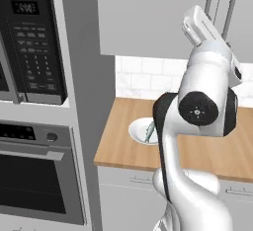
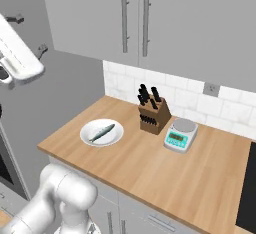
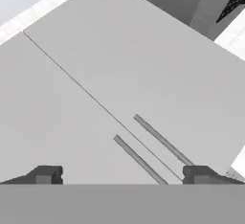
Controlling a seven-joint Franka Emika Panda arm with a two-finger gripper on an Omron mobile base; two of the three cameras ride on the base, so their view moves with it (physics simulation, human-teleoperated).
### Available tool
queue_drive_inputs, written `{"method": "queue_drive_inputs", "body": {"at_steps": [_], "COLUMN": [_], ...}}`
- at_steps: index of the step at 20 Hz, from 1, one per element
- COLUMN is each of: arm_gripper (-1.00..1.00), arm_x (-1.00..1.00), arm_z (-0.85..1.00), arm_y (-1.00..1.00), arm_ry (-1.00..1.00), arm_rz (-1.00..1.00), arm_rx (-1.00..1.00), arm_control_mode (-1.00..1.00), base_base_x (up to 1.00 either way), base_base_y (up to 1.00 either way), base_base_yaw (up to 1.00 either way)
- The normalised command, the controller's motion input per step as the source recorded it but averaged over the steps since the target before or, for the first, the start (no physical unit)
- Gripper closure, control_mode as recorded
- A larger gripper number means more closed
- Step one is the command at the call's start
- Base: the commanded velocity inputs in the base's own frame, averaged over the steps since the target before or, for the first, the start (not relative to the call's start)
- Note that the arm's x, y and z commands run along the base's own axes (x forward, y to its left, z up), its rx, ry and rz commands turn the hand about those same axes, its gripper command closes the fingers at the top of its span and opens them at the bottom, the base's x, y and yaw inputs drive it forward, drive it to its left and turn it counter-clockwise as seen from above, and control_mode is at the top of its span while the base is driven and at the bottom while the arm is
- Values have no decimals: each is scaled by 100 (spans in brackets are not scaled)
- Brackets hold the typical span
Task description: Pick up the knife from the drawer and place it on the cutting board. Then place the meat from the plate to the cutting board.
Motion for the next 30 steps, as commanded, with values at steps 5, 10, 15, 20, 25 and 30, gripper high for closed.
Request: {"method": "queue_drive_inputs", "body": {"at_steps": [5,10,15,20,25,30], "arm_gripper": [-100,-100,-100,-100,-100,-100], "arm_x": [39,21,52,99,70,43], "arm_z": [-63,-100,-100,-100,-100,-100], "arm_y": [-16,5,26,9,12,26], "arm_ry": [99,75,58,24,14,6], "arm_rz": [-3,3,14,31,39,27], "arm_rx": [8,0,0,-1,3,8], "arm_control_mode": [-100,-100,-100,-100,-100,-100], "base_base_x": [0,0,0,0,0,0], "base_base_y": [0,0,0,0,0,0], "base_base_yaw": [0,0,0,0,0,0]}}
